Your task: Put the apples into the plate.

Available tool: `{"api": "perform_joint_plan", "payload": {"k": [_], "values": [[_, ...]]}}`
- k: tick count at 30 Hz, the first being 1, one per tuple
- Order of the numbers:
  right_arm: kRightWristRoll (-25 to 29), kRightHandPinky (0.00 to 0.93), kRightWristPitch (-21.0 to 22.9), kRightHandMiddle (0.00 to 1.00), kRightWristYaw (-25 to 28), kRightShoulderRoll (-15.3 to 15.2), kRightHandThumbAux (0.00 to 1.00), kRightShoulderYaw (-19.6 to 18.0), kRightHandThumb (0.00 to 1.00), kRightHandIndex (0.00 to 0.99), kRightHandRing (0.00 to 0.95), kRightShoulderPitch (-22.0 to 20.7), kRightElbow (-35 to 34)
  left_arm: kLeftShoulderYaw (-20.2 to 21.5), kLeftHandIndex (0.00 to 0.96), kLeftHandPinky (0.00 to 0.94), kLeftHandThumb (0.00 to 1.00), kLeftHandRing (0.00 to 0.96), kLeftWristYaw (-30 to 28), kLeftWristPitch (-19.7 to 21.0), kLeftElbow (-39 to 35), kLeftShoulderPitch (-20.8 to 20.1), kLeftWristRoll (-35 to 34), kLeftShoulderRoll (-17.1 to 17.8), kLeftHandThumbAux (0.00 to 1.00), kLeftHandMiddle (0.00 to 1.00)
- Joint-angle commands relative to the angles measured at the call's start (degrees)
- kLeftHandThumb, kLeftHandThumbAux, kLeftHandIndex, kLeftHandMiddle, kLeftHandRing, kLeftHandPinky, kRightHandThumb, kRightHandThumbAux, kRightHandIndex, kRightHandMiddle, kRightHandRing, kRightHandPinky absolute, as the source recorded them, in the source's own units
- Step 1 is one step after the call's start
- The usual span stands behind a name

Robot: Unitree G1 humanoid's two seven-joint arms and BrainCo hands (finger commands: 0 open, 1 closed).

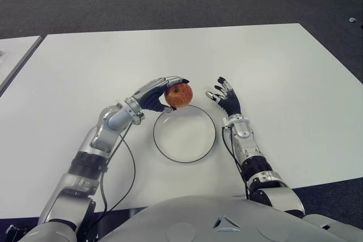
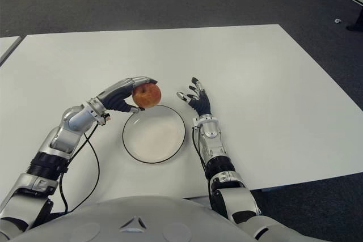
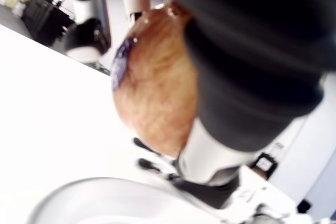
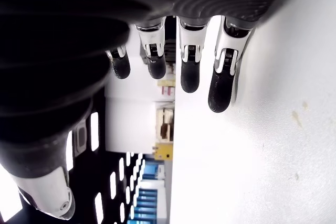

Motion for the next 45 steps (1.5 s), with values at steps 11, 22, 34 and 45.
{"api": "perform_joint_plan", "payload": {"k": [11, 22, 34, 45], "values": [[0.01, 0.177, 3.52, 0.074, 0.68, -0.45, 0.705, 0.12, 0.135, 0.018, 0.114, 3.19, 4.51, -1.20, 0.797, 0.841, 0.817, 0.837, 3.33, -1.41, 2.53, 0.00, 2.59, 1.07, 0.688, 0.851], [0.12, 0.181, 3.16, 0.076, 1.11, -0.51, 0.711, 0.01, 0.139, 0.015, 0.116, 2.98, 4.98, -1.61, 0.794, 0.825, 0.833, 0.843, 2.90, -2.04, 2.70, 0.47, 2.11, 1.82, 0.690, 0.858], [0.19, 0.182, 3.05, 0.076, 1.23, -0.55, 0.717, -0.05, 0.140, 0.017, 0.118, 2.73, 5.44, -1.75, 0.812, 0.757, 0.846, 0.844, 2.32, -2.13, 2.22, 1.25, 0.68, 1.67, 0.693, 0.867], [0.11, 0.186, 2.79, 0.077, 1.40, -0.53, 0.709, 0.01, 0.141, 0.016, 0.121, 2.56, 5.91, -1.95, 0.821, 0.766, 0.853, 0.844, 1.70, -2.16, 0.22, 2.45, -1.00, 1.49, 0.699, 0.871]]}}
